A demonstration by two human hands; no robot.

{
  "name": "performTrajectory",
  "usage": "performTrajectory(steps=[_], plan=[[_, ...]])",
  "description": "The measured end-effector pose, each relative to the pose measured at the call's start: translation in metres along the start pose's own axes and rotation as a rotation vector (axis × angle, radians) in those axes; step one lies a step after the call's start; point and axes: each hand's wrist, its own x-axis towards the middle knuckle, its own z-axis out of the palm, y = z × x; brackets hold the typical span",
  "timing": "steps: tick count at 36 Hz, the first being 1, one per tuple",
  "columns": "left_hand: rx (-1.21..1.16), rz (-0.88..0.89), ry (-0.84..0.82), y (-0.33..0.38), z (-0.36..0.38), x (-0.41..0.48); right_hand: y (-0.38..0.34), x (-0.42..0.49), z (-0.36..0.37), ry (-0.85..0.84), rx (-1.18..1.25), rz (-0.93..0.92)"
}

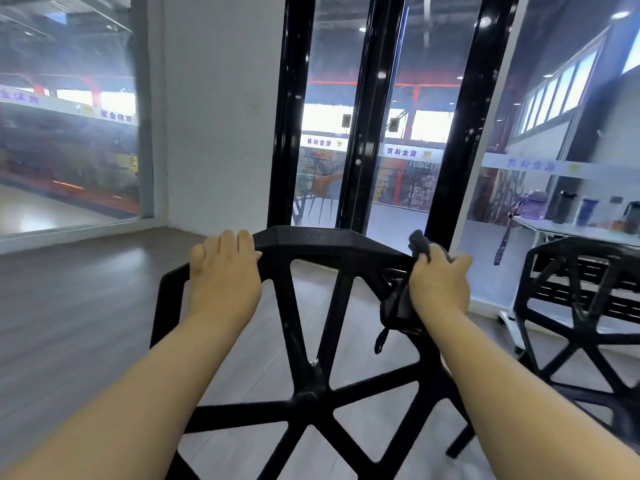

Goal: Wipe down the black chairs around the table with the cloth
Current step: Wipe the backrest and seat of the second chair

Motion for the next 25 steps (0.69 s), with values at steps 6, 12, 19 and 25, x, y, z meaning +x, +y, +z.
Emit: performTrajectory(steps=[6,12,19,25], plan=[[0.015,0.001,0.048,-0.001,0.002,-0.002,-0.029,-0.018,0.012,-0.001,0.007,-0.088],[0.055,0.051,0.122,-0.005,0.012,-0.004,-0.040,-0.029,0.027,-0.097,-0.125,-0.529],[0.083,0.061,0.167,-0.004,0.012,-0.005,0.023,-0.029,0.013,0.024,-0.196,-0.299],[0.031,0.033,0.148,0.000,0.015,-0.007,0.036,-0.039,0.009,0.013,-0.152,-0.118]])
